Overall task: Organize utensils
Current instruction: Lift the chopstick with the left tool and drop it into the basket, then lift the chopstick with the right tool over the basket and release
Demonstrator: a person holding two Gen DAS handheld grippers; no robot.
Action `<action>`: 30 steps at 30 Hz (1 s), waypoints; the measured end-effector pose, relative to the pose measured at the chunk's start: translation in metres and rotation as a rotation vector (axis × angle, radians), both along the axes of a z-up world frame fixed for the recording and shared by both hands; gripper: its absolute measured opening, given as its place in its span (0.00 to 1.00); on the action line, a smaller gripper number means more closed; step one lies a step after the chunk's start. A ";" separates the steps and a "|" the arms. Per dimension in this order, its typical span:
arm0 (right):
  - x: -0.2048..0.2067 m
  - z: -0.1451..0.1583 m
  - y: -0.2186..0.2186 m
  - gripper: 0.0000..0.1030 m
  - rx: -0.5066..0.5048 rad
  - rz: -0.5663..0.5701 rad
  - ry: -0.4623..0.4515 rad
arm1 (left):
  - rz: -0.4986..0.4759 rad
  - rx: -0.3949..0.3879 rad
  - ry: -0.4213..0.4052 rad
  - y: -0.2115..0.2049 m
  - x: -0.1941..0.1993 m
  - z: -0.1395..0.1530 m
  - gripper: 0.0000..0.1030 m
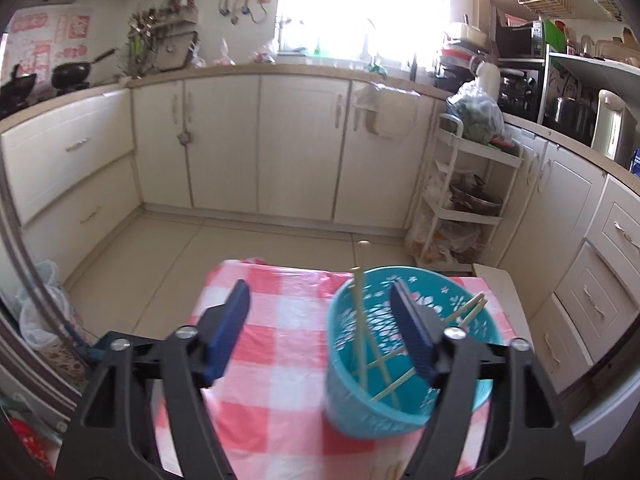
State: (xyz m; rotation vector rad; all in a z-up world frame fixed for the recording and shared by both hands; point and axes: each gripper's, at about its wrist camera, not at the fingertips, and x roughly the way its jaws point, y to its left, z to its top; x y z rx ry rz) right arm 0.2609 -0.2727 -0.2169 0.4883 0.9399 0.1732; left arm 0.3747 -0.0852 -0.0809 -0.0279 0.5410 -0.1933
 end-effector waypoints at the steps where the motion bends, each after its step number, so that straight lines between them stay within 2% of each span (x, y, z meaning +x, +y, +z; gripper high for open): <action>1: 0.000 0.001 0.001 0.06 -0.014 0.004 -0.002 | 0.004 0.005 -0.009 0.008 -0.007 0.002 0.78; 3: -0.001 0.003 0.007 0.06 -0.057 0.015 -0.005 | 0.029 0.017 -0.029 0.026 -0.022 0.005 0.87; 6: -0.001 0.004 0.014 0.06 -0.115 0.029 -0.011 | 0.065 0.012 -0.029 0.047 -0.031 0.002 0.92; 8: 0.000 0.005 0.019 0.06 -0.155 0.042 -0.016 | 0.094 -0.009 0.002 0.062 -0.031 -0.009 0.92; 12: 0.003 0.006 0.030 0.06 -0.236 0.061 -0.026 | 0.110 -0.099 0.141 0.087 -0.015 -0.027 0.92; 17: 0.005 0.005 0.045 0.06 -0.351 0.083 -0.040 | 0.123 -0.082 0.119 0.095 -0.016 -0.026 0.92; 21: 0.002 0.005 0.050 0.06 -0.411 0.093 -0.056 | 0.120 -0.091 0.153 0.096 -0.013 -0.030 0.92; 26: -0.002 0.005 0.047 0.06 -0.405 0.078 -0.055 | 0.118 -0.099 0.182 0.093 -0.010 -0.034 0.92; 30: -0.003 0.006 0.034 0.06 -0.307 0.040 -0.034 | 0.100 -0.092 0.177 0.089 -0.013 -0.033 0.92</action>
